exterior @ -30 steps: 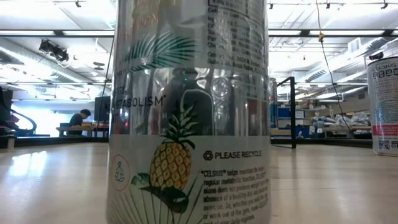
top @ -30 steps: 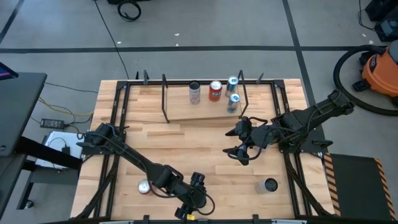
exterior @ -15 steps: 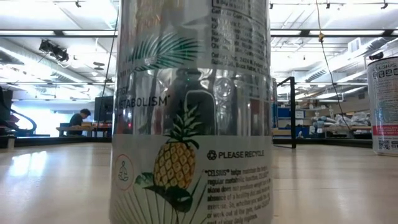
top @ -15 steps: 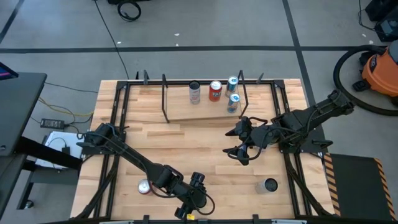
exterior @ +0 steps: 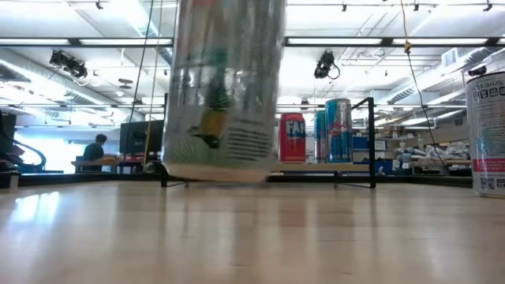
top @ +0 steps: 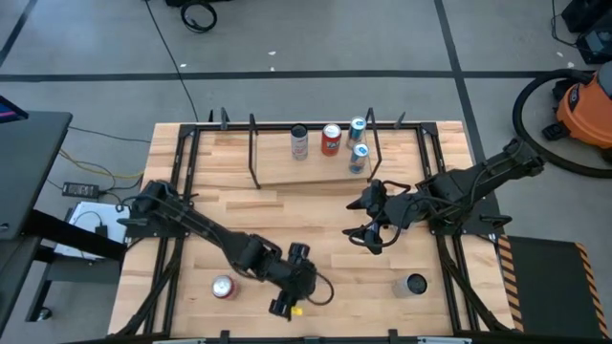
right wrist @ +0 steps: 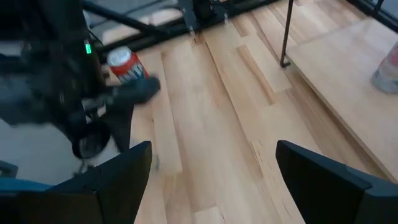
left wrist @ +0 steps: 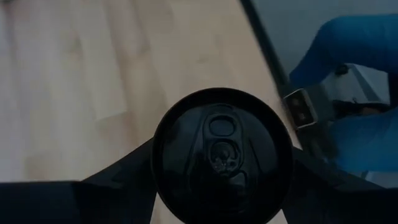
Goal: Place canned beverage on shelf
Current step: Put the left white and pink soda can on the shelf
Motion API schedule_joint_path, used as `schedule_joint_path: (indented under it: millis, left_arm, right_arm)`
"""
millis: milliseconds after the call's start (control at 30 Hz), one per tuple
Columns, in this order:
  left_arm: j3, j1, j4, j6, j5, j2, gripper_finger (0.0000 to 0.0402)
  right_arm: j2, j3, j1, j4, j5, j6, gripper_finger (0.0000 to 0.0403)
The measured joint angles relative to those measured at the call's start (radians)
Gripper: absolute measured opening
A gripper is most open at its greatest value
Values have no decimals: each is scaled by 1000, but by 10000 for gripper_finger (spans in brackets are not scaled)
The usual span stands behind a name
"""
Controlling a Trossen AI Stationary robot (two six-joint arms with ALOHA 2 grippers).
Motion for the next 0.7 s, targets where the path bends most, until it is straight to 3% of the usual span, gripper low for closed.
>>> schedule_joint_path:
  millis: [300,700]
  left_arm:
    - [4,128,-116,-52,-30,-103,260]
    - [4,320,-304,-86,-122,-258,261]
  right_arm:
    - [1,-125,1,59,-11,23,352]
    - [-3,-131,5,135,-21,-18,352]
